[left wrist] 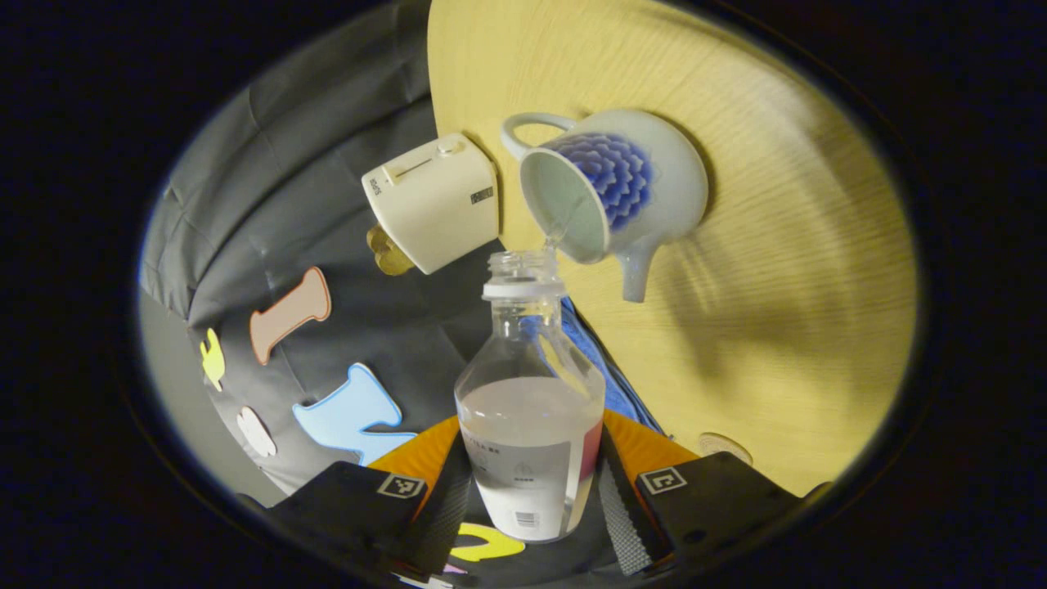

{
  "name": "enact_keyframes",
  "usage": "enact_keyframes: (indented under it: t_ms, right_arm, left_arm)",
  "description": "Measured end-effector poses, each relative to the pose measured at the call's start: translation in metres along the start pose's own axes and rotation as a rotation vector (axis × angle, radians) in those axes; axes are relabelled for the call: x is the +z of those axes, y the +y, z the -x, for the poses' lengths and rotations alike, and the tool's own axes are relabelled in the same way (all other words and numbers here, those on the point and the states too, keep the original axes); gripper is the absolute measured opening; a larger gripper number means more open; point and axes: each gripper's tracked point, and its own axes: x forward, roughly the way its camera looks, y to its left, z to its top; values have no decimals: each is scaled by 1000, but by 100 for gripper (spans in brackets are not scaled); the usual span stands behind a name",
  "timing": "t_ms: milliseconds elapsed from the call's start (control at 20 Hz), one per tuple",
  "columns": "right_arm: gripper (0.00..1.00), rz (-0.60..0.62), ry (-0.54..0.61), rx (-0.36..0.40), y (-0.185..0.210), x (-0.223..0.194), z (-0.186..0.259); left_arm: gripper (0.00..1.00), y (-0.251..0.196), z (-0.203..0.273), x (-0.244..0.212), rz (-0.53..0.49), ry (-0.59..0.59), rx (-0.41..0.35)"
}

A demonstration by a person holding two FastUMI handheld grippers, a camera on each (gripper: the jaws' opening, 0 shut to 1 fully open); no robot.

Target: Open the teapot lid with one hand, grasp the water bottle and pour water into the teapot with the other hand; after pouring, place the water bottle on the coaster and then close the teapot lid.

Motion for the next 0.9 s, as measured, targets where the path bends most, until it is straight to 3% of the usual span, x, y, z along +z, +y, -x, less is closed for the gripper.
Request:
enact_keyframes:
  t_ms: [900]
  right_arm:
    - [1, 15, 21, 5, 2, -2, -1]
  left_arm:
    - [87, -18, 26, 17, -176, -4, 62]
